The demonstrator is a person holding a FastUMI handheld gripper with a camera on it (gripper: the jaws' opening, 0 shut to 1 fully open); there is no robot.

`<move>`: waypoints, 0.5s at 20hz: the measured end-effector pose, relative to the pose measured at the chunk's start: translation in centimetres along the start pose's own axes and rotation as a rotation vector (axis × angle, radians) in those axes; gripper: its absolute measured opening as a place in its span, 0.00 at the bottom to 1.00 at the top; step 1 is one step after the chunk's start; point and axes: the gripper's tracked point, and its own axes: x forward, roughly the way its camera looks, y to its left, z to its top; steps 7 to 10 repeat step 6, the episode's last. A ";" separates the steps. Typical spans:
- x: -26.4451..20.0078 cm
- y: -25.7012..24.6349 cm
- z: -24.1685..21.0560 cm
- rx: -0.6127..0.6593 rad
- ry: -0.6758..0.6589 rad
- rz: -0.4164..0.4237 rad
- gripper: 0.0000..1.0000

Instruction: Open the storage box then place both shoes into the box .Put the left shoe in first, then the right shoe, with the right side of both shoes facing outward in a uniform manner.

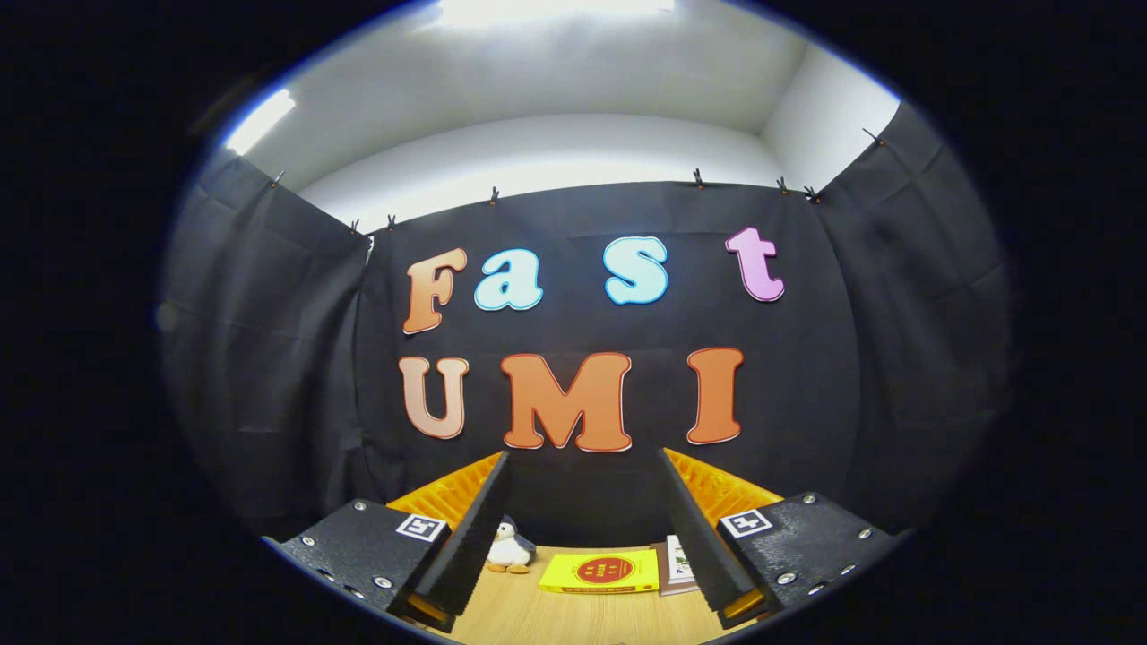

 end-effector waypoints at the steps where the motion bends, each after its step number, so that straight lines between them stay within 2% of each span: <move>1: 0.0 -0.1 0.0 -0.004 0.001 -0.001 0.95; 10: -0.1 0.6 -0.6 -0.024 0.012 0.015 0.95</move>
